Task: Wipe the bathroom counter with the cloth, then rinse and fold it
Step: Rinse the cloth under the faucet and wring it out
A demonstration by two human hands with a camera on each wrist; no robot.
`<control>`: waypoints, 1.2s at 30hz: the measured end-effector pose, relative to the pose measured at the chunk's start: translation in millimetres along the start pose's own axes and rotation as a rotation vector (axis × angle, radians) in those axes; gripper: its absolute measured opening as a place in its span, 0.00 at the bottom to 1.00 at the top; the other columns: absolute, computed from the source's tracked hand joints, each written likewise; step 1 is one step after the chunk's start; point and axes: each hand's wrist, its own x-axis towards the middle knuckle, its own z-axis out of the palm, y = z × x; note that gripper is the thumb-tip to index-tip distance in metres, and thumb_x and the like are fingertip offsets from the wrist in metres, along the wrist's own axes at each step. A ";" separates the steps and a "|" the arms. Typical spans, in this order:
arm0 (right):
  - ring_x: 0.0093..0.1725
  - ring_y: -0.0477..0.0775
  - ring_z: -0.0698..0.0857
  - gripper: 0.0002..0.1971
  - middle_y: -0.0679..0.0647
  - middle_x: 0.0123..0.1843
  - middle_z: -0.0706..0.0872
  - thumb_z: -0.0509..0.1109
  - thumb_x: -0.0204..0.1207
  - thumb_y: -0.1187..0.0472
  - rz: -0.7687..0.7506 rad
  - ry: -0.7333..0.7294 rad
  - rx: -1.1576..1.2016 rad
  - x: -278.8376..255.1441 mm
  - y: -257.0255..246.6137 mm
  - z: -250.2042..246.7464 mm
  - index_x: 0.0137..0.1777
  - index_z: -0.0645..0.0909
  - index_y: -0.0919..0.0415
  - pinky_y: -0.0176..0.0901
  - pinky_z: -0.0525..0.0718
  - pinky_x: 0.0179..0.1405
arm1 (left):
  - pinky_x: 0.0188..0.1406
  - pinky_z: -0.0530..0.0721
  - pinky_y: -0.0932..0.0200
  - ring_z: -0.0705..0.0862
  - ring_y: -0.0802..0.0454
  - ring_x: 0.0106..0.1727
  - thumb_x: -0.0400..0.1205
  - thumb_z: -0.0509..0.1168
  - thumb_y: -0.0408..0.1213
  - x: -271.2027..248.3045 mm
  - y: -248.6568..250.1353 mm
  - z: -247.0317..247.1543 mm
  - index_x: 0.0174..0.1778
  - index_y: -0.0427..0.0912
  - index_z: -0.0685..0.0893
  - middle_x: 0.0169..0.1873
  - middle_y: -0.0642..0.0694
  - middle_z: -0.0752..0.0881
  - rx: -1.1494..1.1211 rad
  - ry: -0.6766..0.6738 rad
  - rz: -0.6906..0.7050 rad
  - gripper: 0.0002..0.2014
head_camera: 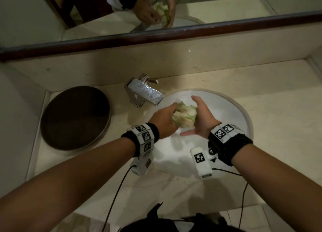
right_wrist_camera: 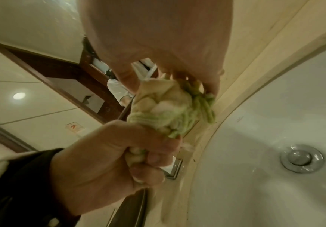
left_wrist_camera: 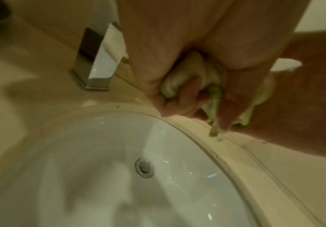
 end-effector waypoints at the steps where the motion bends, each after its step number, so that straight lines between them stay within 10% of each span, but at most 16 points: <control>1: 0.56 0.67 0.87 0.34 0.61 0.55 0.90 0.55 0.75 0.30 0.064 -0.059 0.006 0.7 3.2 -2.7 0.58 0.86 0.58 0.69 0.85 0.53 | 0.45 0.85 0.49 0.86 0.41 0.48 0.73 0.69 0.38 -1.9 -0.5 1.5 0.57 0.56 0.72 0.48 0.48 0.86 0.050 -0.009 0.013 0.19; 8: 0.53 0.76 0.88 0.37 0.69 0.56 0.89 0.60 0.74 0.31 0.204 -0.146 -0.011 -1.7 6.5 -4.4 0.63 0.83 0.65 0.54 0.90 0.40 | 0.32 0.69 0.52 0.78 0.42 0.53 0.75 0.68 0.34 -6.3 3.9 0.1 0.69 0.45 0.72 0.55 0.41 0.76 0.657 0.042 0.201 0.25; 13: 0.46 0.66 0.90 0.30 0.63 0.45 0.90 0.63 0.75 0.35 0.195 -0.053 0.069 0.9 -5.6 4.1 0.55 0.84 0.65 0.53 0.89 0.36 | 0.21 0.64 0.59 0.80 0.47 0.37 0.57 0.79 0.39 -3.2 13.6 -1.4 0.52 0.42 0.82 0.41 0.43 0.81 0.917 0.060 0.254 0.27; 19: 0.36 0.56 0.82 0.15 0.55 0.38 0.83 0.60 0.78 0.47 -0.088 0.310 -0.099 5.8 -11.8 38.7 0.47 0.81 0.58 0.45 0.80 0.34 | 0.31 0.70 0.57 0.78 0.45 0.52 0.71 0.68 0.28 -0.7 23.7 4.8 0.70 0.37 0.71 0.53 0.42 0.78 0.753 0.182 0.127 0.29; 23: 0.53 0.63 0.82 0.18 0.60 0.50 0.81 0.53 0.71 0.46 -0.273 0.389 -0.333 8.9 -8.9 46.9 0.49 0.76 0.57 0.64 0.82 0.61 | 0.38 0.72 0.55 0.83 0.43 0.49 0.75 0.64 0.28 3.0 25.0 -3.1 0.62 0.40 0.74 0.50 0.43 0.83 0.435 0.201 0.061 0.18; 36: 0.43 0.63 0.84 0.11 0.58 0.40 0.87 0.66 0.70 0.52 -0.458 0.609 -0.504 8.3 -49.5 44.0 0.37 0.83 0.59 0.44 0.73 0.40 | 0.36 0.87 0.54 0.86 0.49 0.36 0.69 0.71 0.40 40.7 37.8 -41.7 0.39 0.43 0.85 0.32 0.48 0.86 0.213 -0.083 0.006 0.06</control>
